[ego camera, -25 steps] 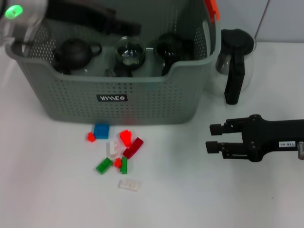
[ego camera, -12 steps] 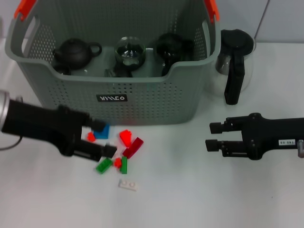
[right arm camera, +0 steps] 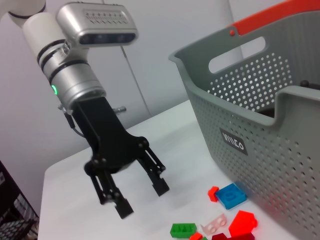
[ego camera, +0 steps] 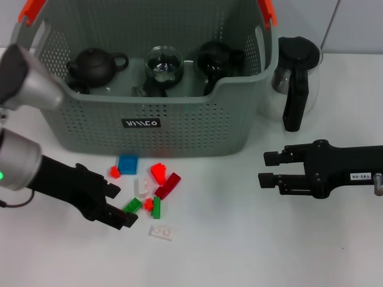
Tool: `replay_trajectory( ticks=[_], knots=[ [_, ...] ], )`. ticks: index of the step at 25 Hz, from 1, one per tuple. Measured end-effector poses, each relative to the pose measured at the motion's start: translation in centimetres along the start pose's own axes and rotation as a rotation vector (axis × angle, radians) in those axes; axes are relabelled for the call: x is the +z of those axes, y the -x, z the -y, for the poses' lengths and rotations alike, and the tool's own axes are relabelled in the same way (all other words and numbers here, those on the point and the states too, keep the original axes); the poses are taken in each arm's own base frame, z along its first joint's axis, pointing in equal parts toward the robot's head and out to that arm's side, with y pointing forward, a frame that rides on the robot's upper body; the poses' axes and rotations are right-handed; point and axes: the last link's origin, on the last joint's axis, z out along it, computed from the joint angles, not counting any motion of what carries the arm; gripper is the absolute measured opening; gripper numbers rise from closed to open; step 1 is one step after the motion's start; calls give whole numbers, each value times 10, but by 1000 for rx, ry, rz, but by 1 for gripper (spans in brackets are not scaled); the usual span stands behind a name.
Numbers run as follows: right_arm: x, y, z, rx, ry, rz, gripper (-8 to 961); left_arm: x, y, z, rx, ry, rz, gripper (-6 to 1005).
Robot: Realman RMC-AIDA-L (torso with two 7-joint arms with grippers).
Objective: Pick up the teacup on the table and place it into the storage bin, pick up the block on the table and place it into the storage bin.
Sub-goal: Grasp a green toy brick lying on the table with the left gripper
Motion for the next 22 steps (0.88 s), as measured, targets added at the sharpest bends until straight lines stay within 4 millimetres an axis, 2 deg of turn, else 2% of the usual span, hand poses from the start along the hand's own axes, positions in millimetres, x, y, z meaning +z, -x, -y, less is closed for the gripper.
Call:
replay_trajectory(
  ticks=[8, 12, 20, 22],
  knots=[
    [1, 2, 1, -5, 0, -3, 583, 31, -19, -3, 66, -111, 147, 784],
    [0, 2, 1, -5, 1, -2, 583, 39, -27, -2, 86, -212, 186, 782],
    [0, 1, 1, -2, -2, -1, 583, 50, -30, -6, 98, -286, 257, 778],
    [0, 1, 1, -2, -3, -1, 583, 52, -31, -8, 103, -289, 264, 715]
  ],
)
